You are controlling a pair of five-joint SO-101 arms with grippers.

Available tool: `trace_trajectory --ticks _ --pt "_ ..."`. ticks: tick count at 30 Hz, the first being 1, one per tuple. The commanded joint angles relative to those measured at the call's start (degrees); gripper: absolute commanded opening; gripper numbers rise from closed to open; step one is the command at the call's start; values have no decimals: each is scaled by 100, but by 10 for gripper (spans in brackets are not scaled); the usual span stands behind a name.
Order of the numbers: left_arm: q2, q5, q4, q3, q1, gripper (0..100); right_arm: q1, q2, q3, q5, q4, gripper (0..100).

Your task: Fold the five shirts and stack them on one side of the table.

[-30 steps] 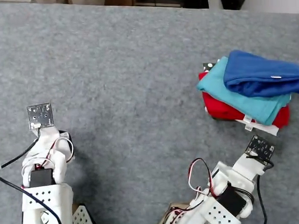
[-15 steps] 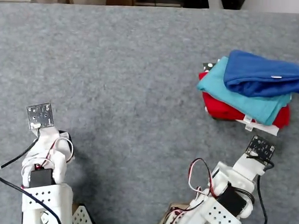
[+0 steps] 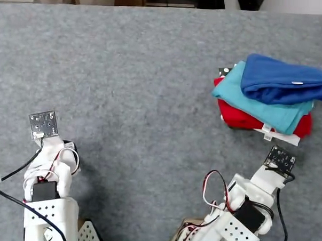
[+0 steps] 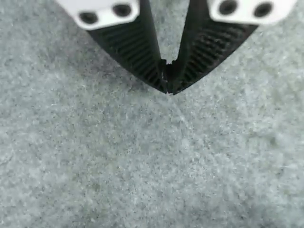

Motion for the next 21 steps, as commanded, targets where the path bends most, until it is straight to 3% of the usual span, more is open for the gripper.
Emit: trace_trajectory --ticks 1,21 --pt "-48 0 -35 79 53 18 92 -611 13 53 -62 4" --pt "-48 0 -35 79 53 18 92 -611 13 53 -62 4"
